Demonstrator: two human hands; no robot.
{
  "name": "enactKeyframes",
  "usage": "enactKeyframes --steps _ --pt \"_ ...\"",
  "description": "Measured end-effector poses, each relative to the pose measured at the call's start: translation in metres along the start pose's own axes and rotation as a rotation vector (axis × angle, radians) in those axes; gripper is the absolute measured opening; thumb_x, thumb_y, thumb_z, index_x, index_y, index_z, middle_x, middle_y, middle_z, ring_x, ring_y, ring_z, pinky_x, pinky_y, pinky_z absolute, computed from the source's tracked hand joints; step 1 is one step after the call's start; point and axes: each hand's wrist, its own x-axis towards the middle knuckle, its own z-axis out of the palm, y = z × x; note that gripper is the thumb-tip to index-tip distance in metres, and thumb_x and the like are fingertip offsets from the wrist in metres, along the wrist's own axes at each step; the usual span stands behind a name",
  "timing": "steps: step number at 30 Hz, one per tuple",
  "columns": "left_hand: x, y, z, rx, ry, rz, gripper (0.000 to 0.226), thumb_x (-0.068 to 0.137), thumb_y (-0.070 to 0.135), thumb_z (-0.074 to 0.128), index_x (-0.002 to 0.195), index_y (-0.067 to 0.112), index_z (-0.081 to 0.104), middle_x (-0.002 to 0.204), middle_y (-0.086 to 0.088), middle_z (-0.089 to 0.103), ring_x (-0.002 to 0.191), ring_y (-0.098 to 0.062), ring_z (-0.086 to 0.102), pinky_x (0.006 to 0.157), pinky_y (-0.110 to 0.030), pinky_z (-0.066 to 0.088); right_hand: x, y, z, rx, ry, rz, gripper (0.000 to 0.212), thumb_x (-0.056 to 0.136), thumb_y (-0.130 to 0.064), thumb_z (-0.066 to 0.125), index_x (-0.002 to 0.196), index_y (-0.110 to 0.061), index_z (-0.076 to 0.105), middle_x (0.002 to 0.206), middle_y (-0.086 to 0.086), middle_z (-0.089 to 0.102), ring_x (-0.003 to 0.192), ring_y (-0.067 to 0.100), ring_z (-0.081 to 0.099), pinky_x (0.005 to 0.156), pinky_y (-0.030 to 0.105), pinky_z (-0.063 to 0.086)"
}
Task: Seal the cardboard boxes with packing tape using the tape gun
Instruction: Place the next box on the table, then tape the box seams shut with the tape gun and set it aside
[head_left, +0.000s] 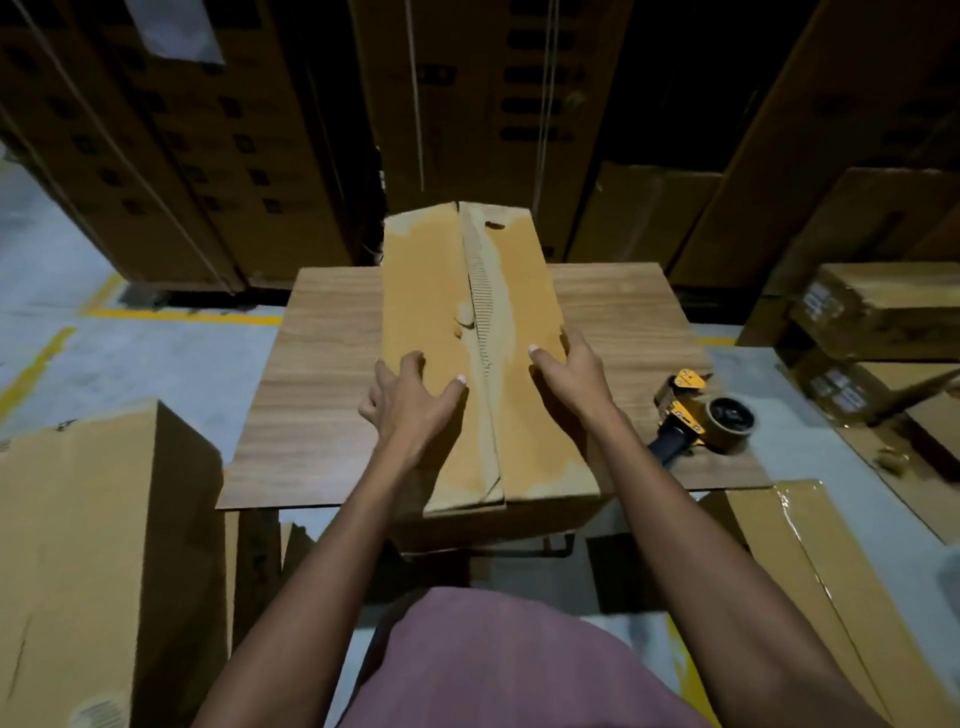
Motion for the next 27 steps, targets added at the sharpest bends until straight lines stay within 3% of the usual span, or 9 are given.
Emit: enactKeyframes --steps 2,4,7,11,16,21,27 --pt "0.001 0.002 0.019 0.116 -0.028 0.072 0.07 0.087 0.064 0.057 0.145 0.028 0.044 0.164 -0.023 0.016 0.145 -0.047 0.02 0.115 -0.058 0.014 0.01 0.012 -0.002 -0.055 0.003 0.017 0.061 0.098 -0.033 0.065 0.151 -0.009 0.046 0.144 0.011 0.059 0.131 0.028 0.056 0.104 0.036 0.046" --pt "0.001 0.005 0.029 0.16 -0.008 0.09 0.069 0.086 0.066 0.054 0.143 0.03 0.044 0.166 -0.021 0.013 0.143 -0.05 0.019 0.115 -0.06 0.013 0.012 0.02 -0.001 -0.09 0.01 0.047 0.067 0.098 -0.038 0.063 0.155 -0.009 0.042 0.148 0.013 0.056 0.135 0.032 0.053 0.109 0.042 0.046" --pt "0.008 0.003 0.026 0.168 0.033 0.094 0.07 0.084 0.069 0.054 0.141 0.029 0.046 0.161 -0.017 0.023 0.135 -0.047 0.029 0.11 -0.057 0.021 -0.002 0.026 0.006 -0.247 -0.025 0.105 0.082 0.096 -0.055 0.058 0.16 -0.013 0.028 0.152 0.015 0.047 0.136 0.038 0.049 0.109 0.05 0.045" --pt "0.037 -0.011 0.013 0.102 0.112 0.158 0.07 0.085 0.065 0.06 0.139 0.022 0.048 0.137 -0.01 0.042 0.119 -0.036 0.042 0.099 -0.049 0.035 -0.019 0.032 0.018 -0.497 -0.096 0.163 0.093 0.097 -0.068 0.046 0.164 -0.017 0.006 0.163 0.018 0.02 0.141 0.045 0.035 0.111 0.054 0.036" --pt "0.068 -0.003 0.027 0.139 0.073 0.26 0.074 0.084 0.065 0.058 0.144 0.025 0.042 0.155 -0.014 0.03 0.139 -0.036 0.028 0.109 -0.055 0.031 0.012 0.029 0.027 -0.67 0.056 0.031 0.091 0.096 -0.074 0.037 0.162 -0.016 0.016 0.156 0.024 0.031 0.133 0.042 0.042 0.1 0.05 0.042" --pt "0.084 0.03 0.049 0.226 0.014 0.273 0.069 0.086 0.065 0.047 0.142 0.025 0.043 0.161 -0.015 0.025 0.147 -0.039 0.018 0.11 -0.062 0.027 0.071 0.025 0.005 -0.676 0.05 -0.029 0.09 0.091 -0.079 0.043 0.159 -0.023 0.027 0.145 0.021 0.046 0.127 0.04 0.049 0.095 0.049 0.045" --pt "0.075 0.064 0.076 0.338 -0.096 0.358 0.059 0.098 0.057 0.035 0.147 0.024 0.038 0.166 -0.018 0.016 0.152 -0.043 0.006 0.111 -0.077 0.002 0.103 0.031 -0.021 -0.687 0.054 -0.026 0.085 0.09 -0.079 0.044 0.157 -0.028 0.032 0.152 0.013 0.047 0.136 0.037 0.045 0.104 0.054 0.04"
